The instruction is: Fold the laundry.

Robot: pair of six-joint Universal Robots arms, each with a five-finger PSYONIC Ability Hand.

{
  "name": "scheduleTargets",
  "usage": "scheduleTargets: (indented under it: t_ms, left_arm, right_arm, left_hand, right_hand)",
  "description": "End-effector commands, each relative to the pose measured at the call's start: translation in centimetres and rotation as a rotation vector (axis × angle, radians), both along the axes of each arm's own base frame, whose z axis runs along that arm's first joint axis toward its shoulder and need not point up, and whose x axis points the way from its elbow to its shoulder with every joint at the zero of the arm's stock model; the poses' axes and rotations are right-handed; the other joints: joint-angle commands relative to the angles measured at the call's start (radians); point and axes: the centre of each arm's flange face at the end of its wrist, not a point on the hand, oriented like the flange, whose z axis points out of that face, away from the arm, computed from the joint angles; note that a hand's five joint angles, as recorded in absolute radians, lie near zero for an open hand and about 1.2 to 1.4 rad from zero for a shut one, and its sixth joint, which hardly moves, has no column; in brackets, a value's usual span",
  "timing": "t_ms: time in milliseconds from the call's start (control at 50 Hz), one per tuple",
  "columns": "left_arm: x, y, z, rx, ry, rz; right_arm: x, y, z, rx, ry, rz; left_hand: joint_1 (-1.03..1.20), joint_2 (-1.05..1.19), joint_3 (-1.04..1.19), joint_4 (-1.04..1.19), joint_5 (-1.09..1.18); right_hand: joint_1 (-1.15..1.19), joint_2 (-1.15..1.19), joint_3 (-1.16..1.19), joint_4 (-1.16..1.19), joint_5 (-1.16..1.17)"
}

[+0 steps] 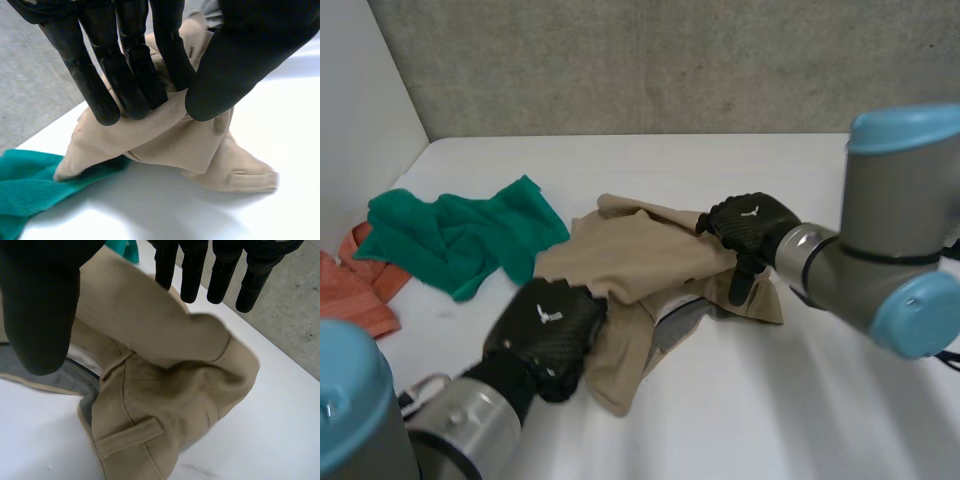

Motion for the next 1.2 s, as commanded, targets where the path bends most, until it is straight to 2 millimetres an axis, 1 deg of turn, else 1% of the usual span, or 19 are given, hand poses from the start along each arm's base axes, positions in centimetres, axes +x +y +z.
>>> scheduleTargets:
  t_ms: [20, 40, 140, 160, 240, 340, 420, 440, 480, 520, 600, 700, 780, 880, 960, 980, 1040, 1060, 1200]
  left_arm:
    - [-0.7, 2.5, 0.1, -0.009, -0.02, -0.006]
    - [-0.8, 2.2, 0.2, -0.017, -0.013, -0.004]
    - [-2.1, 1.5, 1.8, -0.078, 0.044, -0.027]
    - [-2.6, 1.3, 2.7, -0.104, 0.07, -0.044]
    - [-4.3, 1.9, 4.9, -0.164, 0.147, -0.103]
    - [-6.6, 4.5, 5.8, -0.172, 0.237, -0.192]
    - [-8.2, 6.3, 5.2, -0.156, 0.301, -0.241]
    - [-8.6, 6.7, 4.9, -0.153, 0.318, -0.249]
    - [-8.8, 7.0, 4.4, -0.151, 0.324, -0.248]
    - [-8.7, 7.0, 4.0, -0.149, 0.312, -0.234]
    - [-7.7, 6.5, 3.3, -0.149, 0.267, -0.178]
    - [-4.8, 4.9, 3.9, -0.194, 0.238, -0.059]
    - [-2.2, 3.3, 5.5, -0.251, 0.257, 0.026]
    - [0.0, 0.4, 6.2, -0.273, 0.266, 0.125]
    - [1.8, -2.3, 4.8, -0.189, 0.213, 0.198]
    - [2.5, -3.2, 4.1, -0.127, 0.195, 0.219]
    - [3.4, -4.2, 2.5, 0.0, 0.178, 0.256]
    - [3.7, -4.8, 1.2, 0.1, 0.171, 0.275]
    - [3.0, -6.0, -3.9, 0.436, 0.15, 0.247]
  right_arm:
    - [1.3, -1.1, -2.7, -0.115, -0.01, -0.055]
    - [1.3, -1.4, -2.4, -0.145, -0.022, -0.066]
    - [1.7, -2.9, 1.8, -0.353, -0.126, -0.07]
    - [2.0, -3.1, 3.6, -0.431, -0.159, -0.051]
    - [3.4, -3.0, 7.2, -0.624, -0.216, 0.068]
    - [4.6, -2.4, 7.0, -0.643, -0.211, 0.246]
    - [4.8, -2.4, 4.2, -0.539, -0.194, 0.334]
    - [4.6, -2.6, 3.0, -0.5, -0.179, 0.34]
    - [4.0, -3.3, 1.7, -0.45, -0.154, 0.308]
    - [3.1, -4.2, 1.5, -0.432, -0.141, 0.264]
    - [1.0, -6.0, 2.7, -0.417, -0.148, 0.137]
    - [-2.1, -6.6, 6.6, -0.387, -0.248, -0.001]
    - [-4.5, -5.4, 8.6, -0.287, -0.297, -0.071]
    - [-6.5, -2.9, 9.3, -0.124, -0.28, -0.128]
    - [-7.2, 0.2, 8.1, 0.057, -0.204, -0.126]
    - [-7.3, 1.5, 7.4, 0.122, -0.165, -0.109]
    - [-7.1, 3.4, 6.3, 0.175, -0.113, -0.05]
    - [-6.9, 4.4, 5.5, 0.186, -0.087, 0.001]
    - [-5.1, 7.3, 1.9, 0.19, -0.05, 0.14]
  left_hand:
    - [0.249, 0.191, 0.198, 0.197, 0.243]
    - [0.249, 0.191, 0.198, 0.197, 0.243]
    - [0.249, 0.191, 0.198, 0.197, 0.243]
    - [0.249, 0.191, 0.198, 0.197, 0.243]
    - [0.249, 0.191, 0.198, 0.197, 0.243]
    - [0.249, 0.191, 0.198, 0.197, 0.243]
    - [0.223, 0.165, 0.172, 0.171, 0.217]
    - [-0.126, -0.184, -0.177, -0.178, -0.132]
    - [-0.579, -0.637, -0.63, -0.631, -0.585]
    - [-0.742, -0.8, -0.793, -0.794, -0.748]
    - [-0.919, -0.977, -0.97, -0.971, -0.925]
    - [-0.945, -1.004, -0.997, -0.998, -0.951]
    - [-0.948, -1.007, -1.0, -1.001, -0.954]
    - [-0.937, -0.995, -0.988, -0.989, -0.943]
    - [-0.901, -0.96, -0.953, -0.954, -0.908]
    - [-0.881, -0.939, -0.932, -0.933, -0.887]
    - [-0.846, -0.904, -0.897, -0.898, -0.852]
    - [-0.764, -0.823, -0.816, -0.817, -0.77]
    - [-0.708, -0.766, -0.759, -0.76, -0.714]
  right_hand:
    - [0.854, 0.851, 0.875, 0.865, 0.888]
    - [1.051, 1.048, 1.072, 1.062, 1.085]
    - [1.053, 1.05, 1.074, 1.064, 1.087]
    - [1.053, 1.05, 1.074, 1.064, 1.087]
    - [1.053, 1.05, 1.074, 1.064, 1.087]
    - [1.053, 1.05, 1.074, 1.064, 1.087]
    - [1.053, 1.05, 1.074, 1.064, 1.087]
    - [0.994, 0.992, 1.015, 1.005, 1.029]
    - [0.144, 0.142, 0.165, 0.155, 0.179]
    - [-0.169, -0.172, -0.148, -0.158, -0.134]
    - [-0.169, -0.172, -0.148, -0.158, -0.134]
    - [-0.169, -0.172, -0.148, -0.158, -0.134]
    - [-0.169, -0.172, -0.148, -0.158, -0.134]
    - [-0.169, -0.172, -0.148, -0.158, -0.134]
    - [-0.169, -0.172, -0.148, -0.158, -0.134]
    - [-0.169, -0.172, -0.148, -0.158, -0.134]
    - [-0.152, -0.154, -0.13, -0.141, -0.117]
    - [-0.088, -0.09, -0.066, -0.076, -0.053]
    - [0.072, 0.069, 0.093, 0.083, 0.106]
